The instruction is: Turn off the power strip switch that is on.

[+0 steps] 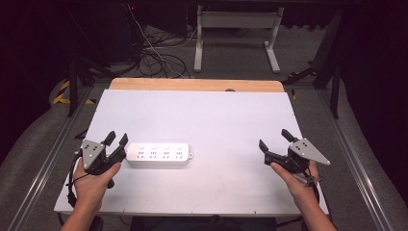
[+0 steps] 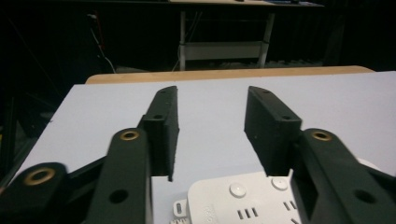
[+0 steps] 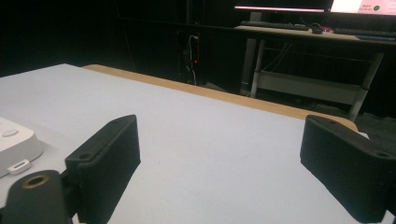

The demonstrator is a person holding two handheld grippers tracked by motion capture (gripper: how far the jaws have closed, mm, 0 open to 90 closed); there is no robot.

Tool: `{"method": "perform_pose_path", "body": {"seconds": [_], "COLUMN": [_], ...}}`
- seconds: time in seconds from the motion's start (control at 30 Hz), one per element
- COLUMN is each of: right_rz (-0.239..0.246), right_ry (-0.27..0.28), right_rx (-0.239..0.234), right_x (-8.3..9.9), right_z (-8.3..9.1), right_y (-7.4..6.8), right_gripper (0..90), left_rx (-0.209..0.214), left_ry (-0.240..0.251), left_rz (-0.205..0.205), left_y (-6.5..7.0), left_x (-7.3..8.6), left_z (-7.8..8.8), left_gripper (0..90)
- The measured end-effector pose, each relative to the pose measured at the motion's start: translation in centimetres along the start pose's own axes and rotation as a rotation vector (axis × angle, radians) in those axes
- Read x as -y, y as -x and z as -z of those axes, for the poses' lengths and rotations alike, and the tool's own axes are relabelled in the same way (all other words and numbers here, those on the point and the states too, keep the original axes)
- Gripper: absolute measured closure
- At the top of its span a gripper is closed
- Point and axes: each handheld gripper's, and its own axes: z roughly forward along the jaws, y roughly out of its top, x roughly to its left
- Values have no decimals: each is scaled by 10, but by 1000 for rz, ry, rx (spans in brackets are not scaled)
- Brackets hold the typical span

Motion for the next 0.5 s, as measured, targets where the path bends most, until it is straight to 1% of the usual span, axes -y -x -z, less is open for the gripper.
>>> {"method": "perform_pose_path", "body": {"seconds": [0.03, 0.07, 0.1, 0.13, 0.17, 0.2, 0.23, 0.37, 0.47, 0.5], "right_rz": [0, 0, -3, -3, -4, -4, -4, -10, -8, -10], "right_ry": [-1, -1, -1, -1, 0, 0, -1, 0, 0, 0], "right_rx": [2, 2, 1, 1, 2, 2, 4, 3, 4, 3], "right_x": [0, 0, 0, 0, 0, 0, 0, 0, 0, 0], "right_z": [0, 0, 0, 0, 0, 0, 0, 0, 0, 0], "right_y": [0, 0, 0, 0, 0, 0, 1, 0, 0, 0], "right_gripper": [118, 118, 110, 110, 105, 105, 103, 92, 83, 83], "left_rx": [8, 8, 17, 25, 45, 45, 57, 62, 49, 48], "left_ry": [-5, -5, -15, -25, -42, -42, -54, -67, -82, -82], "left_rz": [10, 10, 17, 22, 45, 45, 62, 66, 44, 40], "left_y": [-1, -1, -1, -2, -4, -4, -5, -6, -6, -6], "left_x": [-1, -1, -2, -3, -4, -4, -6, -8, -10, -11], "left_z": [1, 1, 2, 2, 4, 4, 6, 9, 11, 11], "left_gripper": [605, 632, 667, 667, 718, 739, 763, 833, 893, 900]}}
